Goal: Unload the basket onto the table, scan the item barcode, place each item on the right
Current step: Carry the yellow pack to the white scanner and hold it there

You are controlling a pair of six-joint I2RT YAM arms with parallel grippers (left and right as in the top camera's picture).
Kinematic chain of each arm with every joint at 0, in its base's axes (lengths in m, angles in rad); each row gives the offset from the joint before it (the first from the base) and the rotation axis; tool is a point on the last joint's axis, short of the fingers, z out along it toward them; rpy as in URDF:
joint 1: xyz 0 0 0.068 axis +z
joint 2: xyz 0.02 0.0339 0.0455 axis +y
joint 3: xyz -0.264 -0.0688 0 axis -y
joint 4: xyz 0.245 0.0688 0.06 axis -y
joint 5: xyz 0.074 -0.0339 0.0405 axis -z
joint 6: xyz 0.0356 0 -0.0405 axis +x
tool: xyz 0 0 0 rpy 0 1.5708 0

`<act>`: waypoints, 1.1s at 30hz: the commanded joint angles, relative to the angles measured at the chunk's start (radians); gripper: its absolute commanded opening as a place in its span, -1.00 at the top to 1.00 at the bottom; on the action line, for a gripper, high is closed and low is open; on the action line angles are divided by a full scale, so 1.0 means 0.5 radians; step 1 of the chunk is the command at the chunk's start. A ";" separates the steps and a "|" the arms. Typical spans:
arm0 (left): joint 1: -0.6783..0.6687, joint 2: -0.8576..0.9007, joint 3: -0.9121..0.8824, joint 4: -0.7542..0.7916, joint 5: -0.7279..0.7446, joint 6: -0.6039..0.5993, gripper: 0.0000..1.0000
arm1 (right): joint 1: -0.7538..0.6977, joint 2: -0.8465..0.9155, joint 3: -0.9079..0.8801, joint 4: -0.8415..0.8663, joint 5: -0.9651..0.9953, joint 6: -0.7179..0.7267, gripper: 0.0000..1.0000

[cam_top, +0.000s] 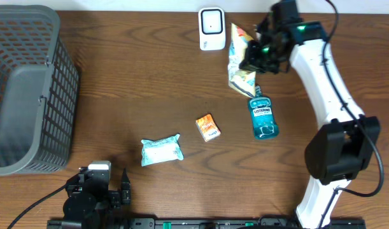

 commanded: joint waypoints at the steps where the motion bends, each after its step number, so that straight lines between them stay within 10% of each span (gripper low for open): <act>1: 0.005 0.002 -0.005 -0.002 -0.018 -0.002 -0.96 | 0.200 -0.042 -0.063 0.156 0.381 0.101 0.97; 15: 0.005 0.002 -0.005 -0.002 -0.018 -0.002 -0.96 | 0.627 -0.042 -1.408 1.713 1.188 1.439 0.97; 33: 0.005 0.002 -0.005 -0.002 -0.018 -0.003 -0.96 | 0.436 -0.410 -0.833 1.575 1.083 0.891 0.97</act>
